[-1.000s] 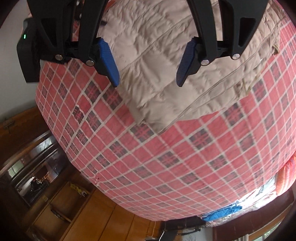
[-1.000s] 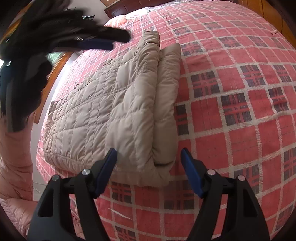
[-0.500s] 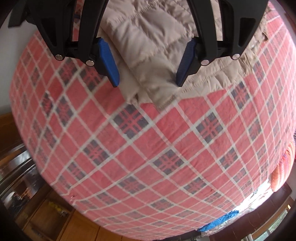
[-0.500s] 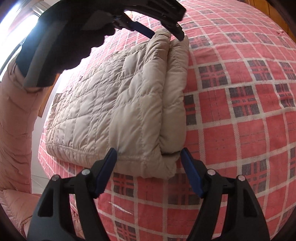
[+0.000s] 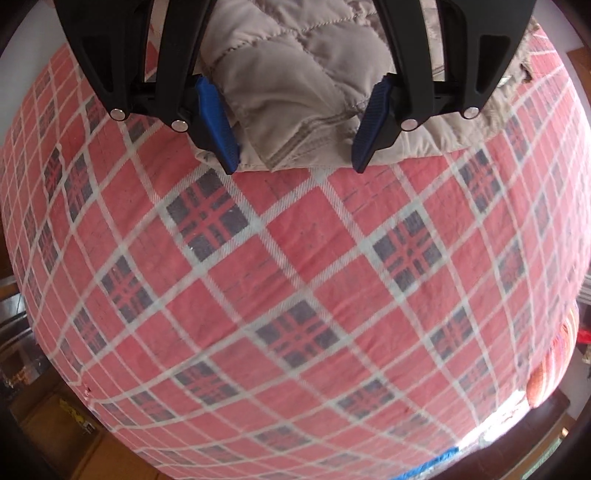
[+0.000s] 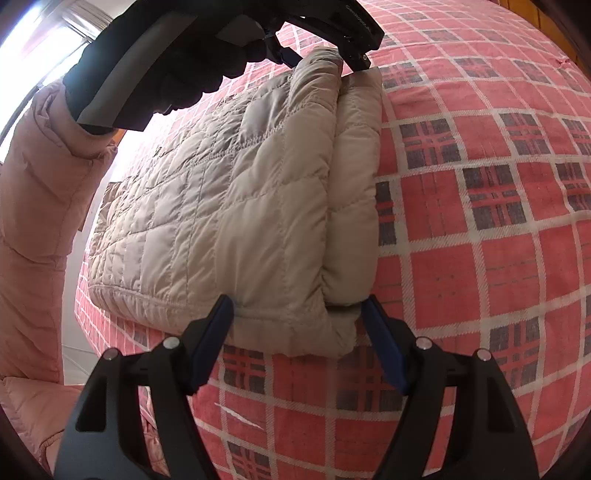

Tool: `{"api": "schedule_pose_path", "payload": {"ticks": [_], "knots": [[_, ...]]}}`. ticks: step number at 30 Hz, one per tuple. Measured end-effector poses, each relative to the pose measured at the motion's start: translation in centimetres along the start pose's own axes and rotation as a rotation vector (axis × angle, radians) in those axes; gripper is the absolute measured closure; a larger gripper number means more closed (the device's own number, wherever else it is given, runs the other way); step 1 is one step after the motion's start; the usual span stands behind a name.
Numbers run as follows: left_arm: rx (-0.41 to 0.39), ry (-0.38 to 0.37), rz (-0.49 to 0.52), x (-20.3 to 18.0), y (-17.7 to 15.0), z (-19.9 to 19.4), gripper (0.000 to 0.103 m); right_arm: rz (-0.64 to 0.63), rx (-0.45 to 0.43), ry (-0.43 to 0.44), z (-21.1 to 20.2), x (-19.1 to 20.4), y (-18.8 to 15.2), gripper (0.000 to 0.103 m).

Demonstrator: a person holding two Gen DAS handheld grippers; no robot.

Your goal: Fold large clothes

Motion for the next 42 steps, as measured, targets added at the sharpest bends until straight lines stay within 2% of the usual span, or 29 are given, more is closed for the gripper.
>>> {"api": "schedule_pose_path", "payload": {"ticks": [3, 5, 9, 13, 15, 25, 36, 37, 42], "knots": [[-0.004, -0.018, -0.012, 0.2, 0.0, -0.1, 0.04, 0.007, 0.009, 0.003, 0.5, -0.2, 0.1, 0.03], [-0.004, -0.023, -0.016, 0.2, -0.2, -0.1, 0.047, 0.015, 0.012, 0.007, 0.8, -0.3, 0.2, 0.033], [-0.002, -0.059, -0.025, 1.2, -0.7, 0.1, 0.074, 0.028, 0.013, 0.036, 1.2, -0.3, 0.1, 0.049], [-0.027, -0.053, -0.024, 1.2, -2.0, -0.6, 0.086, 0.019, 0.01, 0.055, 1.2, 0.3, -0.1, 0.068], [-0.038, -0.056, -0.031, 1.4, -2.4, -1.1, 0.091, 0.015, 0.008, 0.063, 1.1, 0.8, 0.0, 0.072], [-0.125, -0.121, -0.043, 4.0, -4.1, -3.6, 0.094, -0.019, -0.016, 0.04, 0.1, 3.0, 0.1, 0.078], [-0.303, -0.224, -0.085, 7.1, -6.4, -12.4, 0.095, -0.112, -0.072, 0.01, -3.0, 6.9, 1.0, 0.08], [-0.316, -0.229, -0.09, 6.4, -6.1, -12.2, 0.095, -0.123, -0.076, 0.007, -3.3, 7.4, 1.1, 0.08], [-0.378, -0.267, -0.128, 9.3, -8.4, -14.7, 0.095, -0.183, -0.095, -0.001, -4.4, 10.1, 1.4, 0.08]]}}
Point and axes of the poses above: each gripper's, at about its wrist camera, not at the fingertips, and z roughly the way its jaws point, x to its left, y to its top, the point moved 2 cm from there along z, roughly the way its jaws point, and after that the axes turned 4 degrees about z, right-handed, at the moved point
